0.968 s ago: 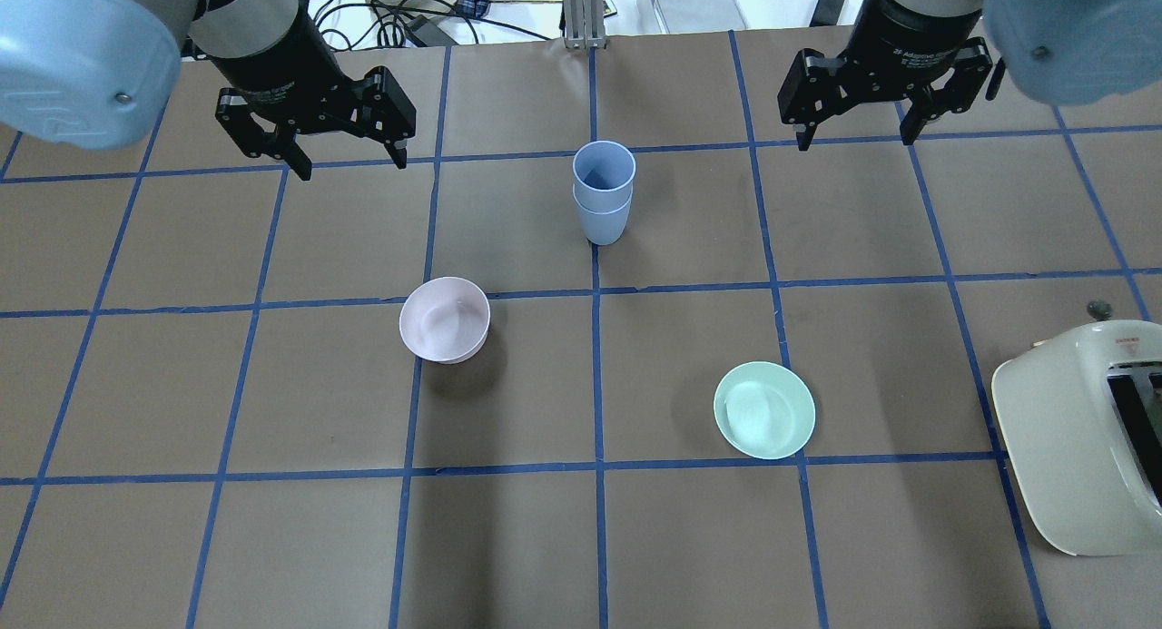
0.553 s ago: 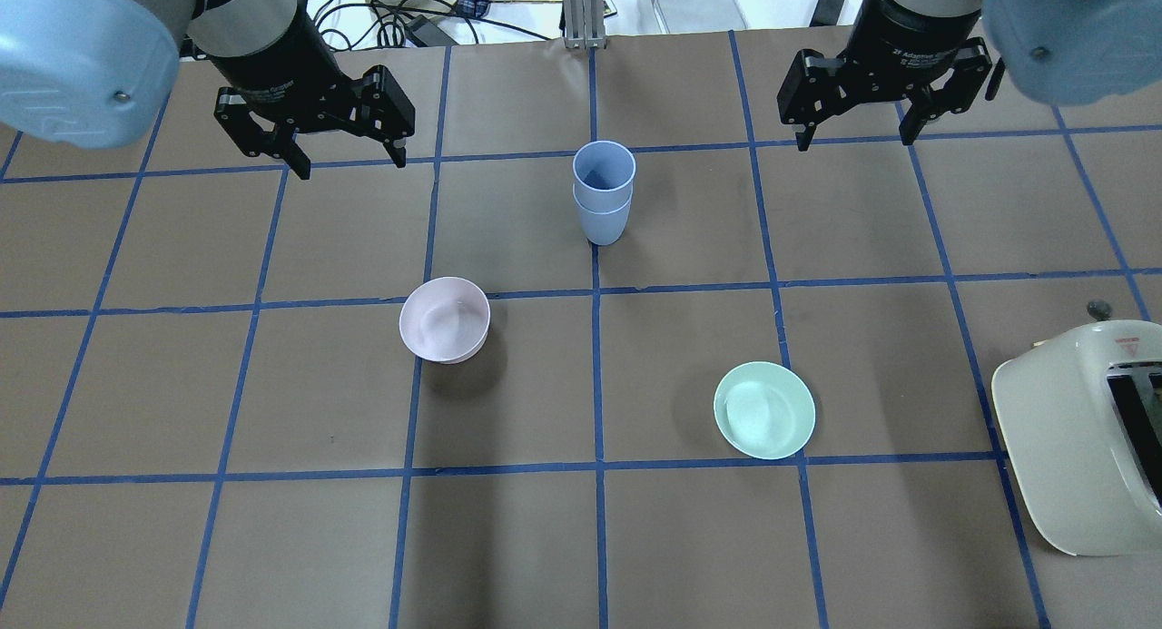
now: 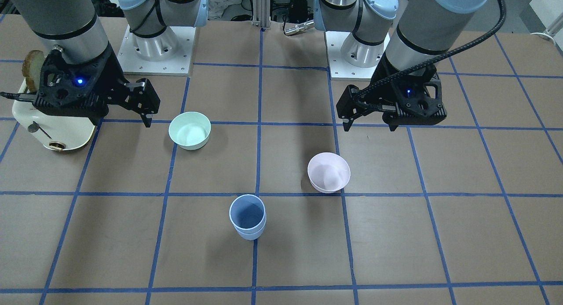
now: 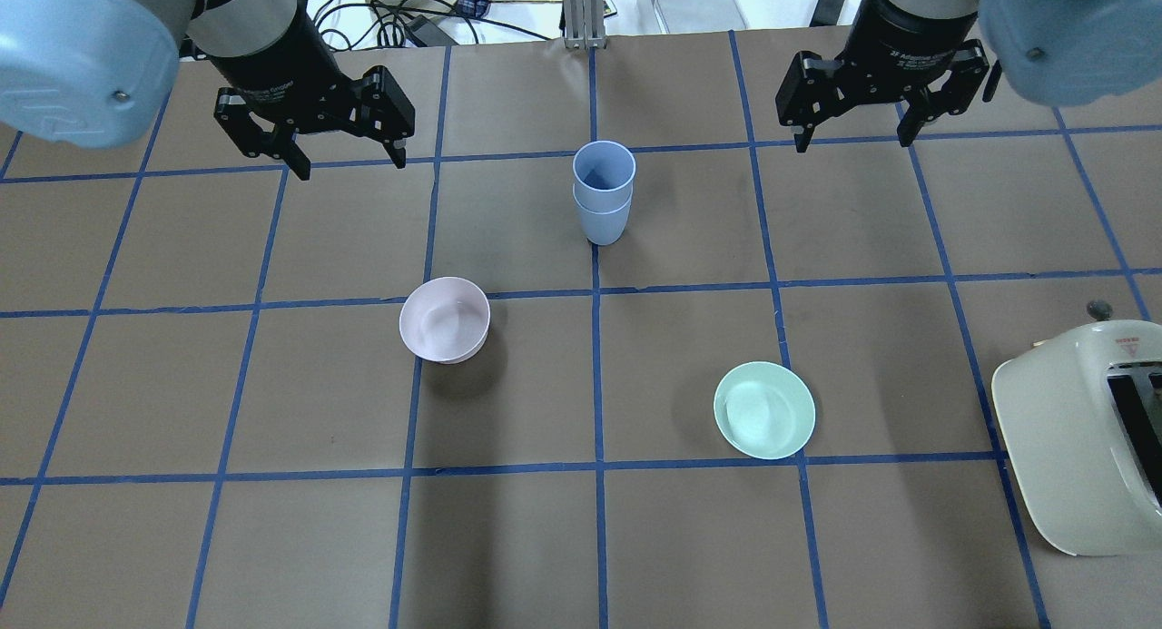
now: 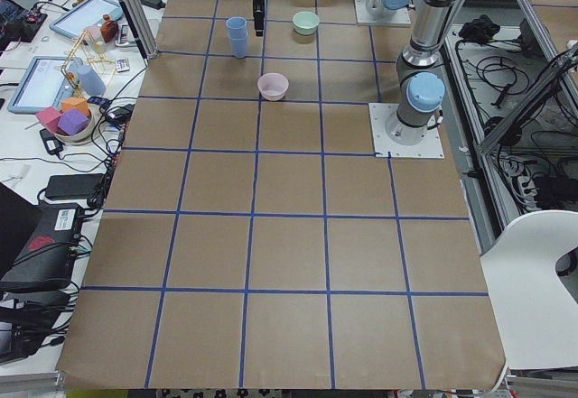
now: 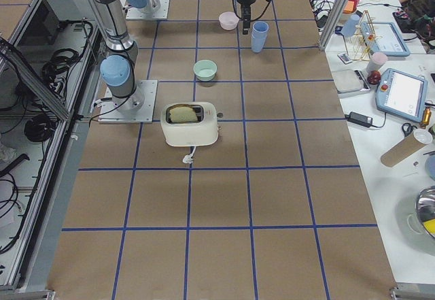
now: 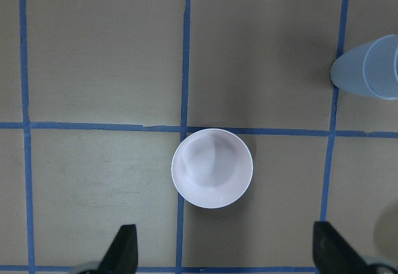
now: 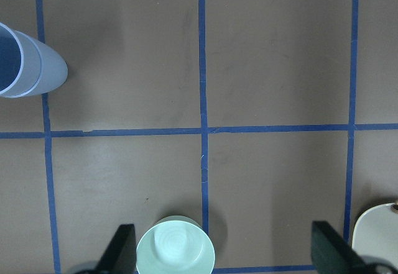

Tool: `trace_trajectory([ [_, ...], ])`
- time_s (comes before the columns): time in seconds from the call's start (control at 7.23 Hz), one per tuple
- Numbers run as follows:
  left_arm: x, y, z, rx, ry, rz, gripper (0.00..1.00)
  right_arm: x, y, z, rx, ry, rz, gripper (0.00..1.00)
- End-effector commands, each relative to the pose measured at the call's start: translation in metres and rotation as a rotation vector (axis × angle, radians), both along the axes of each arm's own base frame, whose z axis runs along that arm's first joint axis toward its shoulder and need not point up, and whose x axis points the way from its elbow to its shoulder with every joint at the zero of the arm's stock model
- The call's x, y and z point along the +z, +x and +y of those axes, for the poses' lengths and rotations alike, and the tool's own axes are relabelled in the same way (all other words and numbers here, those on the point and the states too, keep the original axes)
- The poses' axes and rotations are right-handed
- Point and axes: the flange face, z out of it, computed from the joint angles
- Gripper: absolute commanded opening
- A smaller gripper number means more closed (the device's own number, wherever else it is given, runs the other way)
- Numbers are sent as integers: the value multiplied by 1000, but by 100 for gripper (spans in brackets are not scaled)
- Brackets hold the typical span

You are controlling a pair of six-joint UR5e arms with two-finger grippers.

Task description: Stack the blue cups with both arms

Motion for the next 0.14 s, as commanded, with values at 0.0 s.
trace_trajectory([
  [0.0, 0, 0, 0, 4, 5, 0, 100, -1, 0, -1, 0, 2, 0, 100],
])
